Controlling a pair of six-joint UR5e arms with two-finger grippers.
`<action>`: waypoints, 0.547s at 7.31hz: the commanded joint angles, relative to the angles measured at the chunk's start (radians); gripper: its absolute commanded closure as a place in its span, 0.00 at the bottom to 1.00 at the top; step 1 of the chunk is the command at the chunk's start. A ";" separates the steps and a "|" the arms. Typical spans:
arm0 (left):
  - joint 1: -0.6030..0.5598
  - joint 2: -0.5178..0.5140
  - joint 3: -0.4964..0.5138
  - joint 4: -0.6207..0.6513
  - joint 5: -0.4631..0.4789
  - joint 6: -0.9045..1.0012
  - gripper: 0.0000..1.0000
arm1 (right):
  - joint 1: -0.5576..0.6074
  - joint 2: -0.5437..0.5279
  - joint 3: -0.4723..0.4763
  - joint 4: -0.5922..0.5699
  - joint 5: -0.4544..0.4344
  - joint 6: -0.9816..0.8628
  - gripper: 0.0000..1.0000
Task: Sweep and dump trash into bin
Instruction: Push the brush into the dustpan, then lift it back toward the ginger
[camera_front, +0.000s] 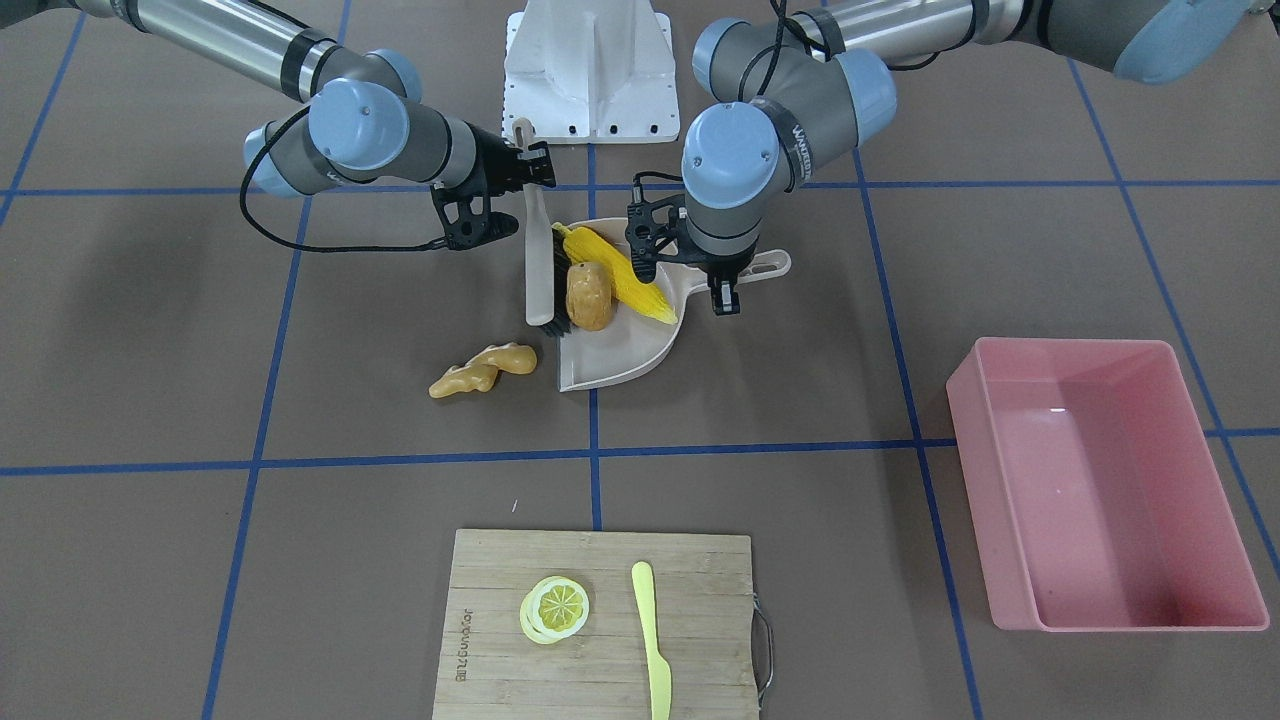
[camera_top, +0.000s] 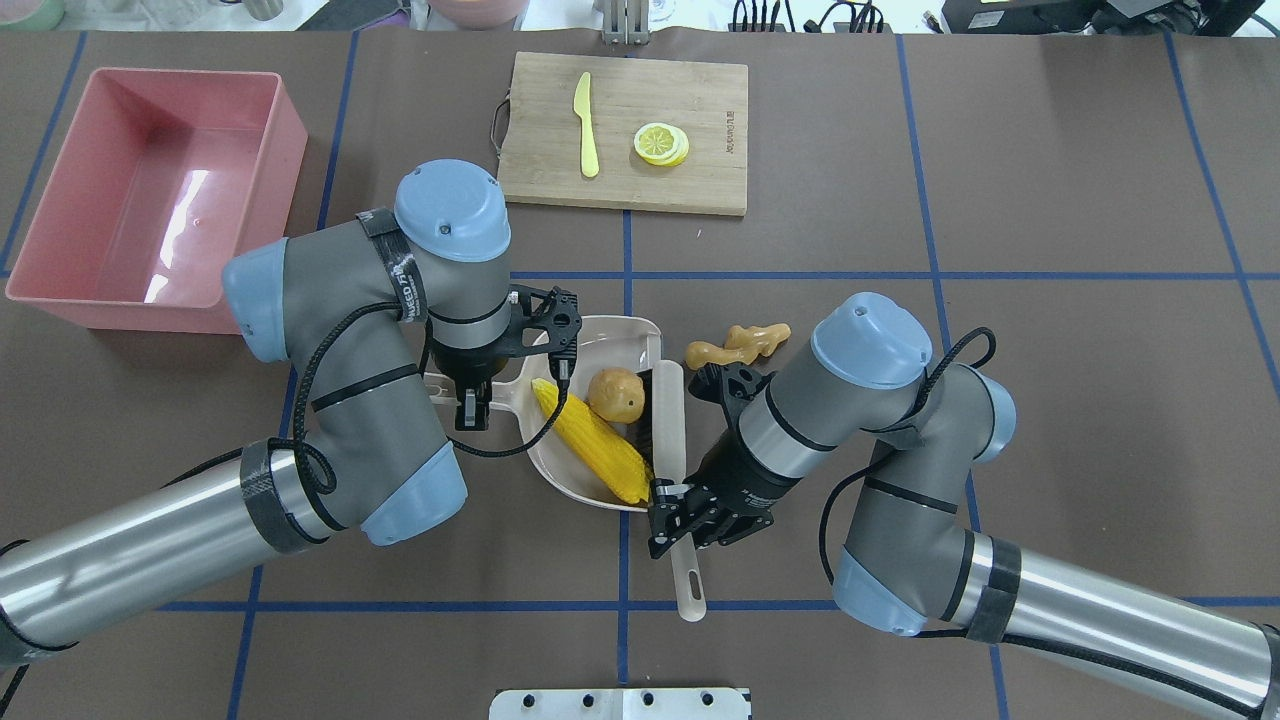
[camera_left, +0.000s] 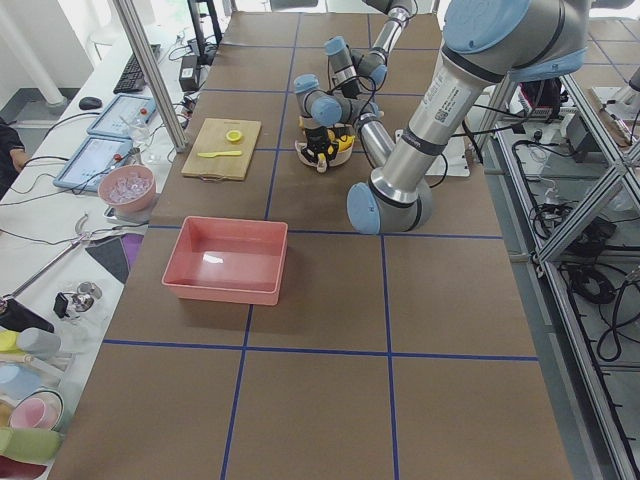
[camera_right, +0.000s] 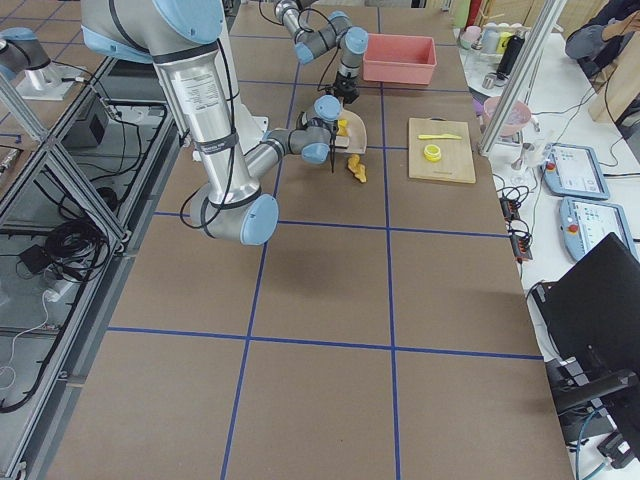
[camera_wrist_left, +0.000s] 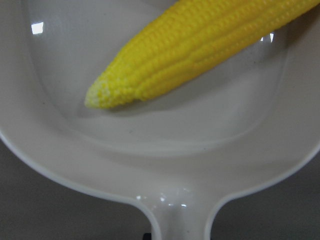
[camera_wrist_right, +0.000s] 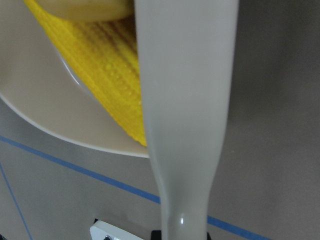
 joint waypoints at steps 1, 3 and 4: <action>0.000 0.006 -0.003 -0.014 -0.001 0.000 1.00 | -0.018 0.054 -0.023 -0.014 -0.036 0.042 1.00; 0.002 0.010 0.004 -0.056 0.002 -0.002 1.00 | -0.018 0.125 -0.025 -0.113 -0.038 0.048 1.00; 0.002 0.010 0.006 -0.059 0.002 -0.002 1.00 | -0.018 0.128 -0.022 -0.126 -0.038 0.050 1.00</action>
